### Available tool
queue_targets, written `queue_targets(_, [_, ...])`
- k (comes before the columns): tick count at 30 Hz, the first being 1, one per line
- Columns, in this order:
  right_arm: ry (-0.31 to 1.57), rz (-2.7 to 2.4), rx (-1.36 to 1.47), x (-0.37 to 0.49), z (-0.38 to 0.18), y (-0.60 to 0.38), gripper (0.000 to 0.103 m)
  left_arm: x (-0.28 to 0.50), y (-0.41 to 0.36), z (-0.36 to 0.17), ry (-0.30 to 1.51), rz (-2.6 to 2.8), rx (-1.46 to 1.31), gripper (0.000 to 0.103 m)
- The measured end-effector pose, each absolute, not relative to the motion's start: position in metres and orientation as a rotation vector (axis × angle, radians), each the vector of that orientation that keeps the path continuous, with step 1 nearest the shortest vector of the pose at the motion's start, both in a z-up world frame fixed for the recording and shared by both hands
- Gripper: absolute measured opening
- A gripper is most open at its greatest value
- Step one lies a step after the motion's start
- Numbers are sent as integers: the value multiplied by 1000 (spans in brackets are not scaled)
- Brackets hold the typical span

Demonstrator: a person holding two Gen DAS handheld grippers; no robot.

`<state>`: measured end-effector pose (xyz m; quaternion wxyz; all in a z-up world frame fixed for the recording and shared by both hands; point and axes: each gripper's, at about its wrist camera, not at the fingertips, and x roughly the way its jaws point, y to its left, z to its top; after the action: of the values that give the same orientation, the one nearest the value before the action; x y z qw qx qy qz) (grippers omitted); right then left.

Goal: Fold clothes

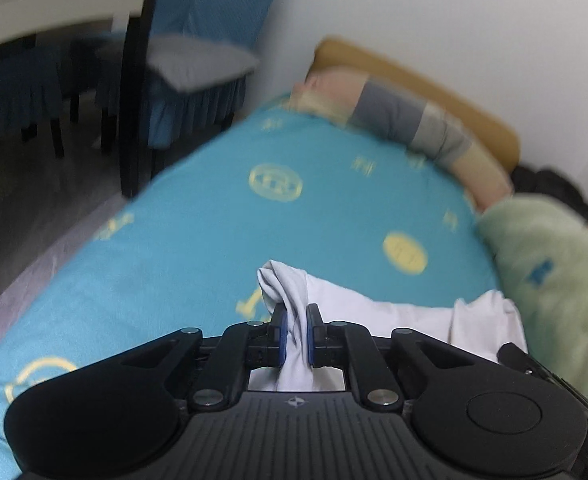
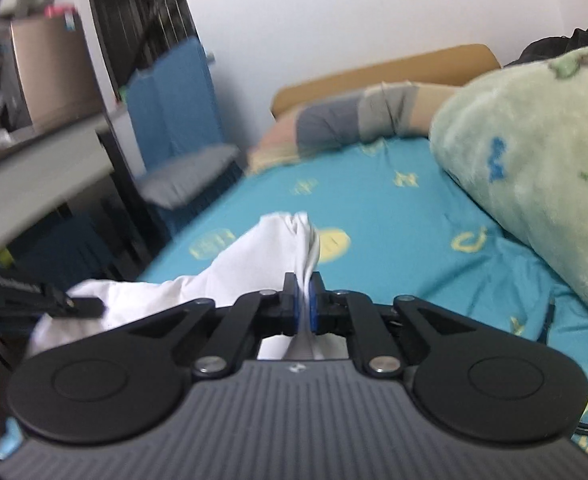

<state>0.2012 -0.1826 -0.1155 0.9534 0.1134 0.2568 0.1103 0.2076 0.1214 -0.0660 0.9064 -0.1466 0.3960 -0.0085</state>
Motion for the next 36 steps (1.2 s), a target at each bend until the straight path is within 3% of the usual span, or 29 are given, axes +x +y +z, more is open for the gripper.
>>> queue_targets(3, [588, 220, 220, 201, -121, -184, 12, 199, 128, -64, 853, -26, -351, 24])
queue_targets(4, [580, 223, 235, 197, -116, -187, 13, 197, 130, -64, 864, -29, -367, 39])
queue_targets(6, [554, 219, 313, 181, -107, -195, 34, 186, 134, -60, 876, -40, -411, 62])
queue_targets(7, [540, 215, 355, 173, -102, -199, 62, 174, 137, -55, 875, -56, -442, 69])
queue_targets(8, [526, 212, 397, 164, -97, -203, 83, 163, 139, -51, 878, -78, -467, 72])
queue_targets(10, [498, 205, 481, 147, -87, -212, 84, 138, 139, -43, 904, -130, -508, 82])
queue_targets(15, [614, 203, 810, 105, -87, -233, 85, 86, 130, -38, 1012, -336, -637, 87])
queue_targets(23, [798, 224, 1260, 72, -144, -233, 85, 78, 137, -106, 1142, -235, -980, 87])
queue_targets(26, [863, 216, 1360, 75, -168, -223, 84, 80, 156, -131, 1134, -111, -1145, 82])
queue_targets(29, [922, 196, 1422, 79, -188, -213, 84, 79, 171, -146, 1111, 9, -1229, 73])
queue_targets(31, [942, 181, 1395, 83, -196, -206, 82, 75, 176, -145, 1082, 52, -1239, 58])
queue_targets(36, [847, 127, 1367, 90, -192, -213, 79, 64, 183, -140, 1020, 82, -1276, 33])
